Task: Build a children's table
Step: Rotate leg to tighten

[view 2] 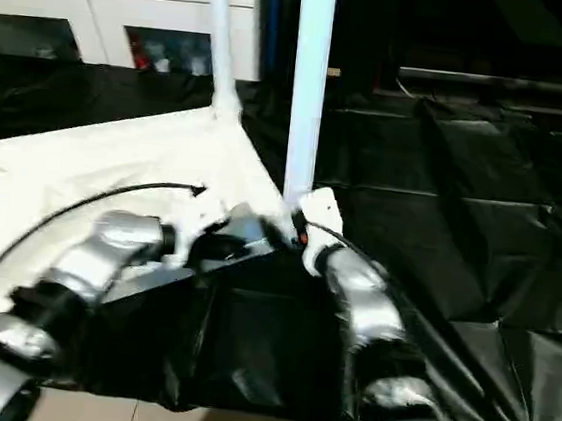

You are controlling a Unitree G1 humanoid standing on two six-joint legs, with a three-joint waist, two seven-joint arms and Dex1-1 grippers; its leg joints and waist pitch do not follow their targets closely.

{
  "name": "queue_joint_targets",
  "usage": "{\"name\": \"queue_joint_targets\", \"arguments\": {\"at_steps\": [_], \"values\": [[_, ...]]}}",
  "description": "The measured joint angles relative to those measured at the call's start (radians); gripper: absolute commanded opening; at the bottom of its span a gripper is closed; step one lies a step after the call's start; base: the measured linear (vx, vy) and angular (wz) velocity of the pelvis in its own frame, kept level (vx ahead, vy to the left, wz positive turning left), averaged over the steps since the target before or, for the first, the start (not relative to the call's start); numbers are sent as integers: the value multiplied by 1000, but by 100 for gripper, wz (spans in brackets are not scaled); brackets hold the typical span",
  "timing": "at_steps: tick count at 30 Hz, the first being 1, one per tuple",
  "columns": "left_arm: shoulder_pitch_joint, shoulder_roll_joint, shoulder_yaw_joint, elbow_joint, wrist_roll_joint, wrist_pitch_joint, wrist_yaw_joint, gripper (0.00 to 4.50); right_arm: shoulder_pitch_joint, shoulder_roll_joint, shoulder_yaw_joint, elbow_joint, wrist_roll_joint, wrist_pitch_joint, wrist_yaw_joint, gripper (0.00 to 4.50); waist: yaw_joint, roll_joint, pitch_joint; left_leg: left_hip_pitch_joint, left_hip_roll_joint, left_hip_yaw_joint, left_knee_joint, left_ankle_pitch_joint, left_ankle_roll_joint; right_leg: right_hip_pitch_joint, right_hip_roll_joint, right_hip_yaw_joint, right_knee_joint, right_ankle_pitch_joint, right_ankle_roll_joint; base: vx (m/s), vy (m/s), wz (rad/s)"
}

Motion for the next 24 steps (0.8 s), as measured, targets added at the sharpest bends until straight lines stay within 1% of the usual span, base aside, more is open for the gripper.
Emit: {"name": "queue_joint_targets", "arguments": {"at_steps": [3, 4, 8, 9, 10, 13, 14, 16, 18, 20, 24], "values": [[4, 27, -2, 0, -7, -16, -62, 0, 41, -44, 17, -59, 34, 12, 122, 389, 12, 0, 0, 0, 0, 0, 1, 0, 0, 0, 0, 0, 0, 0, 0, 0, 0, 0], [7, 39, -5, 0, -15, -23, -99, 0, 62, -78, 29, -99, 48, 25, 192, 389, 17, -1, 0, 0, 0, 0, 1, 0, 0, 1, 0, 1, 0, 0, 0, 0, 0, 0], [13, 66, -14, -1, -29, -43, -187, 0, 99, -148, 57, -172, 73, 51, 337, 389, 27, -1, 0, 0, 0, 1, 2, 0, 0, 1, 0, 1, 1, 0, 0, 0, 0, 0], [14, 72, -19, -1, -35, -45, -203, 0, 102, -164, 65, -184, 76, 57, 366, 364, 28, -1, 0, 0, 0, 1, 2, 0, 0, 1, 0, 1, 1, 0, 0, 0, 0, 0], [14, 78, -22, -1, -37, -48, -221, 0, 106, -179, 72, -202, 77, 68, 394, 356, 30, -1, 0, 0, 0, 1, 2, 0, 0, 1, 0, 1, 1, 0, 0, 0, 0, 0], [14, 84, -30, -1, -42, -54, -250, 0, 116, -199, 73, -222, 78, 79, 429, 351, 38, -1, 0, 0, 0, 1, 2, 0, 0, 1, 0, 1, 1, 0, 0, 0, 0, 0], [16, 85, -30, -2, -46, -54, -259, 0, 121, -205, 74, -233, 78, 84, 443, 325, 41, -1, 0, 0, 0, 1, 2, 0, 0, 1, 0, 1, 1, 0, 0, 0, 0, 0], [18, 88, -31, -5, -47, -54, -271, 0, 122, -207, 74, -240, 78, 91, 451, 316, 43, -1, 0, 0, 0, 1, 2, 0, 0, 1, 0, 1, 1, 0, 0, 0, 0, 0], [19, 90, -31, -8, -47, -54, -278, 0, 122, -208, 74, -242, 78, 96, 456, 312, 43, -1, 0, 0, 0, 1, 2, 0, 0, 1, 0, 1, 1, 0, 0, 0, 0, 0], [20, 92, -32, -10, -47, -54, -285, 0, 125, -209, 76, -252, 78, 104, 458, 282, 43, -1, 0, 0, 0, 1, 2, 0, 0, 1, 0, 1, 1, 0, 0, 0, 0, 0], [23, 96, -32, -12, -51, -57, -291, 0, 130, -212, 81, -272, 77, 122, 461, 275, 43, -1, 0, 0, 0, 1, 2, 0, 0, 1, 0, 1, 1, 0, 0, 0, 0, 0]]}}
